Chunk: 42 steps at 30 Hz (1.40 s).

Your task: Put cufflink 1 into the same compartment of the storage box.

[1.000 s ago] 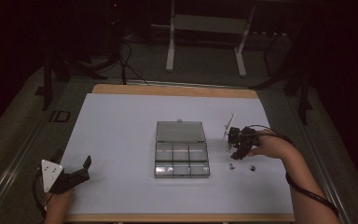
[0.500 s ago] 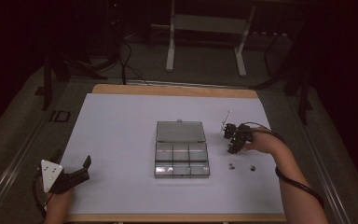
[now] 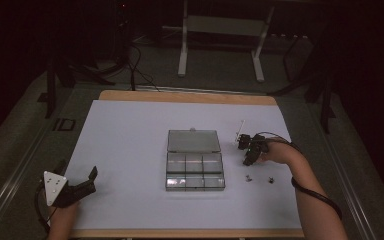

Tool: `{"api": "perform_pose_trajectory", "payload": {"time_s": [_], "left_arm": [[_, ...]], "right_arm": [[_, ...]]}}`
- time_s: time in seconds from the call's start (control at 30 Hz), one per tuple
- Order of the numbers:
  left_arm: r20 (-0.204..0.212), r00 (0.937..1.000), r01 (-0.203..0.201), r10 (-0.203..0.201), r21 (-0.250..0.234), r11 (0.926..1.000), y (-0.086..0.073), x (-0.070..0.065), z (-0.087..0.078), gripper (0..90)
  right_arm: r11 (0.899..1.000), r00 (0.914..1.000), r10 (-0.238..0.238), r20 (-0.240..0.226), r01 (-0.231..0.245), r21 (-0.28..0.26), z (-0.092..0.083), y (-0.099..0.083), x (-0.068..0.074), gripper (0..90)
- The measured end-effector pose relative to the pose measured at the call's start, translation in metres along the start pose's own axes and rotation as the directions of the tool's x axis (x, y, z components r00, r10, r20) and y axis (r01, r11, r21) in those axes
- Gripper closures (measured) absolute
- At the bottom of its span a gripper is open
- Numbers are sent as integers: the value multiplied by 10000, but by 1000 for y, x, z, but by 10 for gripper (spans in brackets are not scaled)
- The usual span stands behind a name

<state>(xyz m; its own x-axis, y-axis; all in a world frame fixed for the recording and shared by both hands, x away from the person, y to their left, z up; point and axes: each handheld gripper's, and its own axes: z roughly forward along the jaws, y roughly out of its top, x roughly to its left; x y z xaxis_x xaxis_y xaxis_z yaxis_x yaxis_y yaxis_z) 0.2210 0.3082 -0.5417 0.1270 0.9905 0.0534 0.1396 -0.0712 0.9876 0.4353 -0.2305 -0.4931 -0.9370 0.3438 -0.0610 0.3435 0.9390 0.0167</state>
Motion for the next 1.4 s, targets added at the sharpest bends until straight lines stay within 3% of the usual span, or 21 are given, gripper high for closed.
{"api": "perform_pose_trajectory", "payload": {"time_s": [0.23,0.57,1.0,1.4], "left_arm": [[-10,10000,-31,31,-11,10000,0,0,0,10],[-3,10000,-52,52,-13,10000,0,-1,0,10],[42,10000,-19,19,-20,10000,0,0,0,10],[45,10000,-34,34,4,10000,0,0,0,10]], "right_arm": [[9999,9995,108,-303,-104,122,2,1,-2,642],[9997,9995,145,-298,-138,211,-2,4,-2,646],[9999,9990,-146,-421,150,75,-21,5,10,646],[9955,9954,-940,-209,936,-161,-61,15,30,647]]}}
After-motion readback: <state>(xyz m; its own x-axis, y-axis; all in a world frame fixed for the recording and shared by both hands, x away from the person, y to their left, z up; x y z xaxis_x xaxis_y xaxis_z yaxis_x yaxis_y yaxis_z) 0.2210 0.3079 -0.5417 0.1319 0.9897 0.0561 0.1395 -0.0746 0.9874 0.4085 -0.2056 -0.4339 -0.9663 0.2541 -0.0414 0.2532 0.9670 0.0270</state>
